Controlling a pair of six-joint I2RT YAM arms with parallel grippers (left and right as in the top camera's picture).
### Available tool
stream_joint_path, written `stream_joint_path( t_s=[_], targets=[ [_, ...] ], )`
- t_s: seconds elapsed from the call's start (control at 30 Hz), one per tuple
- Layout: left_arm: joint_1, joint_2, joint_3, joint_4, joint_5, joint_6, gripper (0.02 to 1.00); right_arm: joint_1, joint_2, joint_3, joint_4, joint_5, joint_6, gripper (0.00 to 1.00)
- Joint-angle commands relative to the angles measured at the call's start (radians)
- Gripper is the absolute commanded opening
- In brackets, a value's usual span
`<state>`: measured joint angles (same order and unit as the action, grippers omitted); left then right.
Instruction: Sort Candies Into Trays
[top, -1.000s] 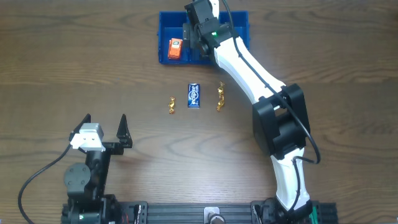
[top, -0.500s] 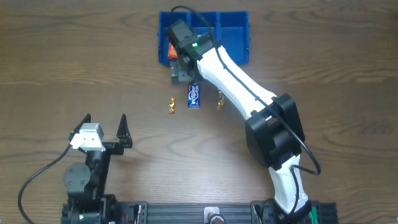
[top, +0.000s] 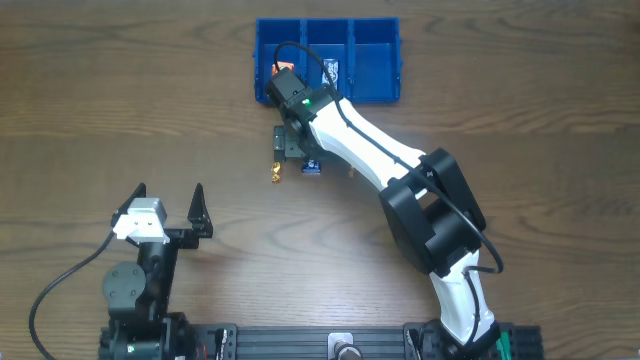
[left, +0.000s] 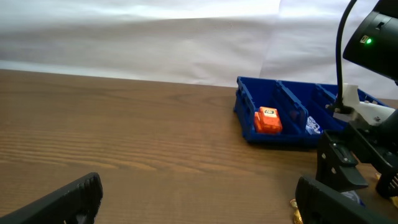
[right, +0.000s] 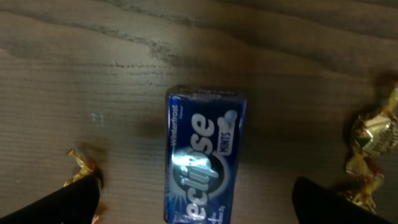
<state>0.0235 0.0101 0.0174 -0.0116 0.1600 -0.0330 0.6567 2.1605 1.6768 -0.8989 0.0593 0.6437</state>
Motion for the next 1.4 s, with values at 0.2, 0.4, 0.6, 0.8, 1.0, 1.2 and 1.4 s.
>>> stream_joint_path(
  t_s=[0.2, 0.4, 0.6, 0.8, 1.0, 1.2, 1.4],
  targets=[
    [0.002, -0.006, -0.013, -0.048, 0.040, -0.012, 0.998, 0.002, 0.055, -0.011, 0.019, 0.018, 0.015, 0.967],
    [0.002, -0.006, -0.013, -0.048, 0.040, -0.012, 0.998, 0.002, 0.058, -0.011, 0.027, 0.018, 0.015, 0.733],
    [0.002, -0.006, -0.013, -0.048, 0.040, -0.012, 0.998, -0.003, 0.064, -0.012, 0.027, 0.018, 0.015, 0.470],
    [0.002, -0.006, -0.013, -0.048, 0.040, -0.012, 0.998, -0.003, 0.064, -0.011, 0.028, 0.031, 0.015, 0.283],
    [0.002, -0.006, -0.013, -0.048, 0.040, -0.012, 0.996, -0.003, 0.019, 0.040, 0.000, 0.097, 0.014, 0.248],
    [0.002, -0.006, -0.013, -0.048, 0.040, -0.012, 0.998, -0.002, -0.072, 0.294, -0.133, 0.269, -0.050, 0.255],
    [0.002, -0.006, -0.013, -0.048, 0.040, -0.012, 0.998, -0.060, -0.072, 0.493, -0.119, 0.371, -0.127, 0.277]
  ],
)
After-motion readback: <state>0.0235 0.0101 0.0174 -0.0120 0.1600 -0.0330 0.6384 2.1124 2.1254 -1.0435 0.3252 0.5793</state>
